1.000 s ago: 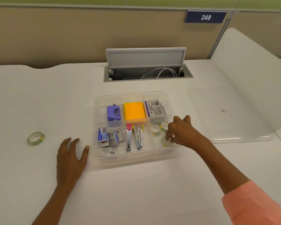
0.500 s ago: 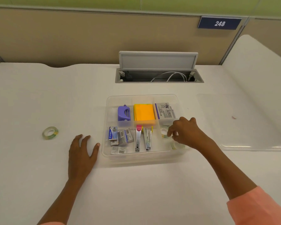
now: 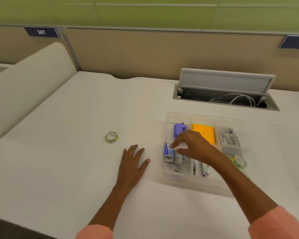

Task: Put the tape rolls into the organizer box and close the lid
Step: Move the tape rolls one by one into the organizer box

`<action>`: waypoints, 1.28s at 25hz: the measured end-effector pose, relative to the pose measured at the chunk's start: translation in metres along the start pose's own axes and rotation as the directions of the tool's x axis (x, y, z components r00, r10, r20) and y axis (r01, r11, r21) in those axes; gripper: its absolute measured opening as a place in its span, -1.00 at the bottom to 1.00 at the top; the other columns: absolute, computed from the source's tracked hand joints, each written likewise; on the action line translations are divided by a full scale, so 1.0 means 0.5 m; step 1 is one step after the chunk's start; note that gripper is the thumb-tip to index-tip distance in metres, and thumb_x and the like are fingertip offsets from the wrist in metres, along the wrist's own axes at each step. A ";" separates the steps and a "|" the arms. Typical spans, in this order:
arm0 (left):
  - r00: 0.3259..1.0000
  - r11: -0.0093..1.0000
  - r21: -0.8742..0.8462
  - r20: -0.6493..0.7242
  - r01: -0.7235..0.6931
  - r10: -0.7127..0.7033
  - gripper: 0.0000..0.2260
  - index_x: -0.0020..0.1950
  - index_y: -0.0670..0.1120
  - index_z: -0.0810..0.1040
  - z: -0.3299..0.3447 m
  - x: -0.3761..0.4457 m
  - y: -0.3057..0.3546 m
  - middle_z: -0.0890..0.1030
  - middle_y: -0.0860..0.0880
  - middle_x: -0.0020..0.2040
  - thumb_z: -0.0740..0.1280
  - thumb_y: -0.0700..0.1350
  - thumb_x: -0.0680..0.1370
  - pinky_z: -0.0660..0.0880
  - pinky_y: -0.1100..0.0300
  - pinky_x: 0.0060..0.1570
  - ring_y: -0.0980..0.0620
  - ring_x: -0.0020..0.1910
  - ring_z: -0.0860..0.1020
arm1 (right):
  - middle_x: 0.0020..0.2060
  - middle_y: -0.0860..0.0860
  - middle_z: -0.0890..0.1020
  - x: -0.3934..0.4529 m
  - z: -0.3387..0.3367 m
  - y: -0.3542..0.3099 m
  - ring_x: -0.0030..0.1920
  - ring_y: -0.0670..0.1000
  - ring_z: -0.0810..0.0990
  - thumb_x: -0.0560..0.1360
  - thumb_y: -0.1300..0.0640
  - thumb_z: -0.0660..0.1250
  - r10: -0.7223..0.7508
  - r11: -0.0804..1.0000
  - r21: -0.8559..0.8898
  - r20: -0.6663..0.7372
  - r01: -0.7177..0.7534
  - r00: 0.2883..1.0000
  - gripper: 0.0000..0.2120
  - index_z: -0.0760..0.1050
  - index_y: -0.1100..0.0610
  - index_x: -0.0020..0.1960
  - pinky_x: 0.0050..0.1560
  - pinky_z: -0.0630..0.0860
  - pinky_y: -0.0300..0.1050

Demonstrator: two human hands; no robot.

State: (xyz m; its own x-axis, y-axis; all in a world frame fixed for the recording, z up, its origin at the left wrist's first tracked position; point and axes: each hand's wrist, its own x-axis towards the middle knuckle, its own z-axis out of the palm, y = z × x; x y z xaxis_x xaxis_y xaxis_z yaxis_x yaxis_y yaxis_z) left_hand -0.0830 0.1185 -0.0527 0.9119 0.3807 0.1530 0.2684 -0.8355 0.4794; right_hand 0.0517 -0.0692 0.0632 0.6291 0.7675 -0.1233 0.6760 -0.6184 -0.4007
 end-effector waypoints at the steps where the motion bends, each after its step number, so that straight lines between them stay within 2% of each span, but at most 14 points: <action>1: 1.000 1.000 -0.002 -0.003 0.002 -0.002 -0.58 0.35 -0.02 0.39 -0.007 -0.003 -0.010 0.31 -0.09 0.44 0.20 0.12 0.54 -0.05 0.11 0.48 -0.03 0.46 0.21 | 0.02 -0.01 0.64 0.017 0.010 -0.011 0.07 0.02 0.52 0.45 0.14 0.37 -0.018 1.000 -0.005 0.020 0.018 1.000 -0.80 0.59 -0.02 0.06 0.15 0.41 -0.01; 4: 0.998 0.998 0.052 -0.046 0.035 -0.033 -0.62 0.30 -0.04 0.45 -0.033 -0.007 -0.049 0.37 -0.12 0.40 0.22 0.10 0.54 0.03 0.03 0.48 -0.06 0.42 0.28 | -0.01 0.03 0.62 0.067 0.035 -0.046 0.06 0.04 0.53 0.46 0.14 0.35 -0.052 0.999 -0.013 0.051 0.053 0.997 -0.81 0.60 0.02 0.06 0.13 0.46 0.00; 6: 0.990 0.994 0.052 -0.112 0.097 -0.091 -0.67 0.24 -0.10 0.51 -0.053 -0.008 -0.076 0.43 -0.16 0.34 0.27 0.03 0.53 0.17 -0.02 0.42 -0.12 0.36 0.36 | 0.01 0.03 0.60 0.101 0.050 -0.069 0.08 0.05 0.49 0.48 0.13 0.32 -0.083 0.994 -0.063 0.022 0.084 0.996 -0.83 0.59 0.02 0.05 0.12 0.41 -0.01; 8: 0.961 0.983 0.010 -0.214 0.183 -0.177 -0.71 0.19 -0.15 0.53 -0.074 -0.009 -0.108 0.47 -0.19 0.29 0.30 -0.05 0.53 0.29 -0.03 0.33 -0.17 0.31 0.40 | 0.01 0.03 0.59 0.134 0.066 -0.101 0.09 0.06 0.46 0.48 0.13 0.31 -0.129 0.988 -0.088 0.011 0.129 0.992 -0.83 0.59 0.02 0.04 0.08 0.33 -0.04; 10: 0.921 0.962 -0.015 -0.285 0.273 -0.265 -0.70 0.20 -0.18 0.50 -0.092 -0.009 -0.140 0.46 -0.22 0.28 0.29 -0.08 0.53 0.32 -0.05 0.29 -0.19 0.30 0.39 | -0.01 0.04 0.60 0.164 0.082 -0.137 0.07 0.07 0.47 0.48 0.14 0.30 -0.168 0.984 -0.049 0.031 0.169 0.985 -0.84 0.60 0.04 0.03 0.04 0.32 -0.07; 13: 0.881 0.913 -0.026 -0.252 0.406 -0.399 -0.59 0.35 -0.19 0.36 -0.103 0.001 -0.163 0.32 -0.25 0.42 0.22 -0.04 0.56 0.19 -0.06 0.41 -0.19 0.43 0.24 | 0.05 0.08 0.57 0.206 0.113 -0.187 0.10 0.09 0.48 0.48 0.13 0.31 -0.200 0.980 0.003 0.097 0.201 0.975 -0.77 0.55 0.06 0.13 0.10 0.42 -0.05; 15: 0.898 0.909 0.076 -0.211 0.410 -0.387 -0.55 0.43 -0.16 0.26 -0.094 0.004 -0.167 0.22 -0.22 0.48 0.13 0.01 0.59 0.06 -0.01 0.47 -0.15 0.49 0.12 | 0.13 0.11 0.51 0.226 0.139 -0.212 0.14 0.11 0.46 0.49 0.13 0.31 -0.192 0.981 0.012 0.131 0.193 0.972 -0.65 0.43 0.06 0.27 0.15 0.44 -0.01; 18: 0.909 0.906 0.145 -0.199 0.397 -0.366 -0.55 0.46 -0.13 0.21 -0.082 0.006 -0.172 0.15 -0.21 0.51 0.06 0.03 0.60 0.00 -0.01 0.49 -0.13 0.51 0.08 | 0.26 0.13 0.40 0.254 0.172 -0.235 0.21 0.16 0.42 0.49 0.13 0.30 -0.180 0.982 -0.024 0.152 0.185 0.972 -0.47 0.23 0.02 0.42 0.18 0.44 0.05; 22: 0.907 0.899 0.171 -0.204 0.402 -0.367 -0.55 0.45 -0.13 0.22 -0.079 0.010 -0.171 0.17 -0.21 0.50 0.05 0.03 0.60 0.01 -0.02 0.49 -0.14 0.50 0.09 | 0.30 0.15 0.34 0.285 0.203 -0.247 0.25 0.18 0.36 0.53 0.11 0.23 -0.148 0.971 -0.162 0.171 0.176 0.974 -0.44 0.12 -0.05 0.46 0.19 0.39 0.07; 26: 0.911 0.900 0.176 -0.195 0.398 -0.364 -0.55 0.45 -0.14 0.22 -0.077 0.009 -0.173 0.18 -0.22 0.50 0.05 0.02 0.60 0.01 -0.04 0.48 -0.15 0.50 0.09 | 0.26 0.16 0.35 0.289 0.216 -0.245 0.18 0.18 0.38 0.54 0.10 0.21 -0.177 0.942 -0.264 0.135 0.207 0.975 -0.53 0.20 0.01 0.42 0.13 0.38 0.08; 32: 0.914 0.909 0.165 -0.210 0.384 -0.348 -0.56 0.42 -0.15 0.27 -0.080 0.006 -0.175 0.23 -0.23 0.48 0.09 0.01 0.59 0.06 -0.05 0.47 -0.17 0.49 0.14 | 0.15 0.14 0.47 0.261 0.207 -0.219 0.14 0.15 0.43 0.46 0.14 0.35 -0.140 0.982 -0.117 0.095 0.151 0.986 -0.75 0.48 0.24 0.08 0.05 0.49 0.05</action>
State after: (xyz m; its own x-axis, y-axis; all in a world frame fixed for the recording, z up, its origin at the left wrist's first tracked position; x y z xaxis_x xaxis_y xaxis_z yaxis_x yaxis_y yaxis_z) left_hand -0.1159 0.2086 -0.0597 0.6748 0.7218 0.1541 0.6451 -0.6782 0.3519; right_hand 0.0203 0.1162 -0.0032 0.4886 0.8592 -0.1521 0.8035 -0.5110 -0.3054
